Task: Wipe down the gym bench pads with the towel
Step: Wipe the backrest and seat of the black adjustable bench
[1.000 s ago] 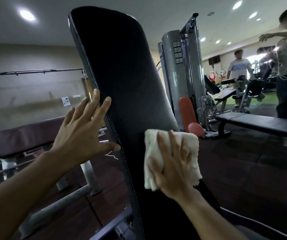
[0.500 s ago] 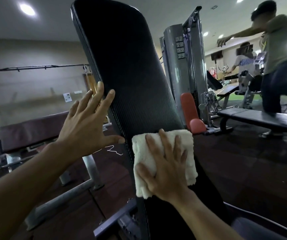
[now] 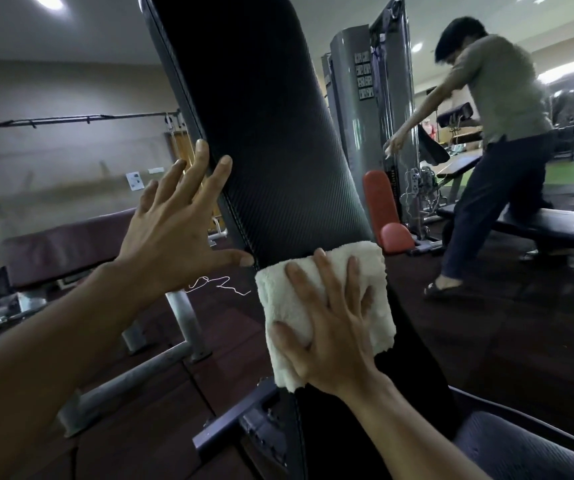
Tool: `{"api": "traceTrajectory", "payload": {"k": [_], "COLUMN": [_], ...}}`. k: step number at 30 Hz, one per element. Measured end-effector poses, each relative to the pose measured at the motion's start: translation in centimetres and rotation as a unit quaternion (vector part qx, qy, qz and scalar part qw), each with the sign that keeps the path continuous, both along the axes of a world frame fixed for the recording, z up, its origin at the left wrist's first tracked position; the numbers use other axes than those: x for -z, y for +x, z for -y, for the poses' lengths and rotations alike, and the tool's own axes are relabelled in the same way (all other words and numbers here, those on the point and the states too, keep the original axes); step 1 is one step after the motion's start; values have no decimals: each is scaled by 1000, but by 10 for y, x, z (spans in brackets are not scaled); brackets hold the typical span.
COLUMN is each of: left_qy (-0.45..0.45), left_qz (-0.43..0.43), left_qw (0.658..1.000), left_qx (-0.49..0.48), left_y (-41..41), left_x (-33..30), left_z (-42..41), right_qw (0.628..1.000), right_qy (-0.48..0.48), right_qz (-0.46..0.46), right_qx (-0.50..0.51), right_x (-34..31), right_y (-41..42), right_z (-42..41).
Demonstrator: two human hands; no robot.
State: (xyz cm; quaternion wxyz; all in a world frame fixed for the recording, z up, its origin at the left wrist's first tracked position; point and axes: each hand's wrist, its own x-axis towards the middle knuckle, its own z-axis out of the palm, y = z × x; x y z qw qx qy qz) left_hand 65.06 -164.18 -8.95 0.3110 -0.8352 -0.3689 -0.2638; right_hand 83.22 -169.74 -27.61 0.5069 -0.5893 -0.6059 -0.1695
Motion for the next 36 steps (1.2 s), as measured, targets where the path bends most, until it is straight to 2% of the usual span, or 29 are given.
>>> {"api": "traceTrajectory", "payload": {"k": [2,7,10,13,16,18,21,24,29,33,36], "left_qy": [-4,-5,8,27,27,34,41,41,39,21,19], "left_qz": [2,-2,-4,-34,-71,-77,-81,-87,-90,-72,-71], "left_qw": [1000,1000,1000,998,996,996,995,994,994,996,996], "left_qx": [1,-7,16,46,45,43,46,43,36,48,45], "left_y": [0,1,1,-3,-5,-4,-1,0,4,7,7], "left_x": [0,1,12,34,57,66,72,76,81,85,86], "left_z": [2,6,13,18,19,19,21,21,19,18,16], "right_qw": [1000,998,1000,998,999,998,999,997,999,997,998], "right_qy": [-2,9,-26,-42,-34,-27,-44,-58,-33,-53,-49], "right_qz": [-20,63,8,-43,22,58,7,-50,27,-59,-48], "right_qx": [17,3,-2,-10,-14,-14,-13,-9,-15,-3,-8], "right_x": [9,21,1,15,51,50,35,45,62,51,72], "right_y": [-18,1,13,-11,-15,2,17,-3,15,17,3], "right_z": [6,3,1,12,20,15,10,17,17,15,21]}}
